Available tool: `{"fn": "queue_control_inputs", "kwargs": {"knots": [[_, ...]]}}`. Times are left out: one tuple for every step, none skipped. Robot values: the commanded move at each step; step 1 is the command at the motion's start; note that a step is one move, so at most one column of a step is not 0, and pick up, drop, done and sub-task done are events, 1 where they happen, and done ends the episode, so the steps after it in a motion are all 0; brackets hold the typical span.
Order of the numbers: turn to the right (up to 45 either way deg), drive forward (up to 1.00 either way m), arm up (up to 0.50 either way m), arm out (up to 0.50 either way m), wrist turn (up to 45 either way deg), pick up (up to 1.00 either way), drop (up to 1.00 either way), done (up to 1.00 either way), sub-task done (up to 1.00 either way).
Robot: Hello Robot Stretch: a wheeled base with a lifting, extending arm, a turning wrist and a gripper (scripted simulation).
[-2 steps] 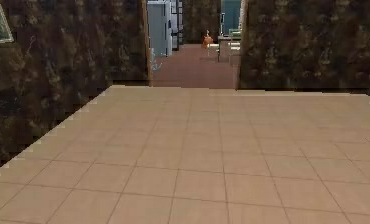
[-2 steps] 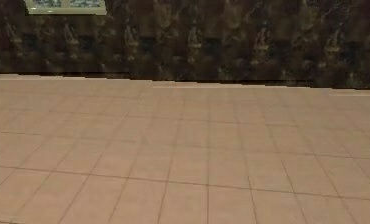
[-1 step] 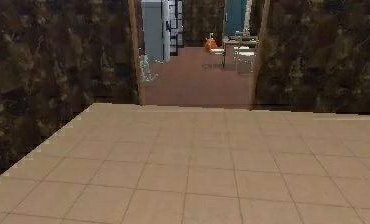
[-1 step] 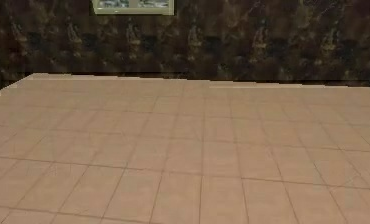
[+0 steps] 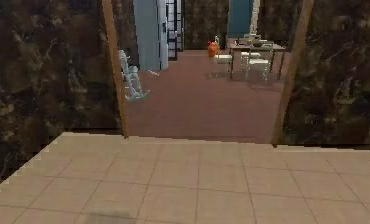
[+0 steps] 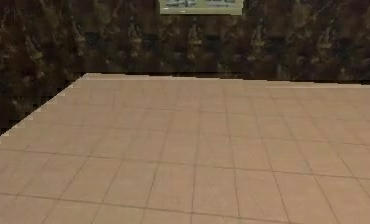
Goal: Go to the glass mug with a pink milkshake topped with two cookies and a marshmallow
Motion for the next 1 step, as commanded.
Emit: {"fn": "queue_control_inputs", "kwargs": {"knots": [[0.0, 1.0, 0.0, 0.0, 0.0, 0.0, 0.0, 0.0, 0.0]]}}
